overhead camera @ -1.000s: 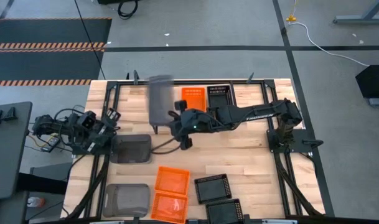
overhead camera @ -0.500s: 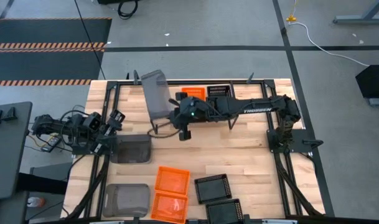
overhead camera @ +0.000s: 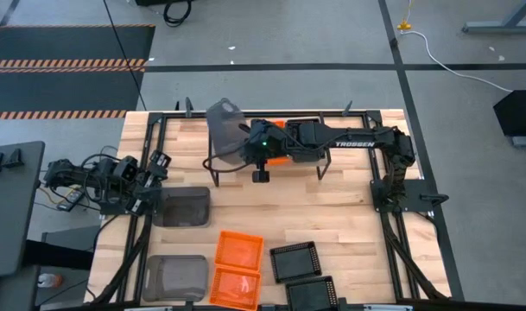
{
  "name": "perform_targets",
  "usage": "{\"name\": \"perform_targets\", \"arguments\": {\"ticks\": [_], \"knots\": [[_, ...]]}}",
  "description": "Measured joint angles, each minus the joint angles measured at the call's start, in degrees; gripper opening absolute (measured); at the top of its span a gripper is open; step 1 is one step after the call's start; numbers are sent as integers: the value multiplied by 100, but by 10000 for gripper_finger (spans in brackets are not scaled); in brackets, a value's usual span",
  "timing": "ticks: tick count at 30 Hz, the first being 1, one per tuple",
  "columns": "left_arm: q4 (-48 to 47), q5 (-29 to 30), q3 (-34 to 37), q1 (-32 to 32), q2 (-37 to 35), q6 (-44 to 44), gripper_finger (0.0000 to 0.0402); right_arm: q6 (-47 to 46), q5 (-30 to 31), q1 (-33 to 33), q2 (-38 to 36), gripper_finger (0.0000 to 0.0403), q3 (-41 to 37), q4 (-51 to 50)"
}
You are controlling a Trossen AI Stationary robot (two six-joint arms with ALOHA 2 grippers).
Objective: Stack baskets on shelf by color
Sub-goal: Put the top right black transparent bin on the shelf
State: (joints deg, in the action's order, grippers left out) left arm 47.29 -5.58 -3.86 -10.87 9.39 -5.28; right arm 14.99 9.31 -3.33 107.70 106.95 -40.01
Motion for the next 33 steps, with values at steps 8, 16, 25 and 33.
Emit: {"name": "perform_targets", "arguments": {"ticks": [8,16,25,33], "knots": [[2,65,0,4,0,-2,172,-46,1,15,0,76,-2,65],[4,66,0,4,0,1,172,319,3,178,0,109,-2,225],[4,144,0,4,0,2,172,1543,857,81,0,113,-2,-566],[2,145,-2,4,0,4,172,1206,772,-99,7,141,-8,-857]]}}
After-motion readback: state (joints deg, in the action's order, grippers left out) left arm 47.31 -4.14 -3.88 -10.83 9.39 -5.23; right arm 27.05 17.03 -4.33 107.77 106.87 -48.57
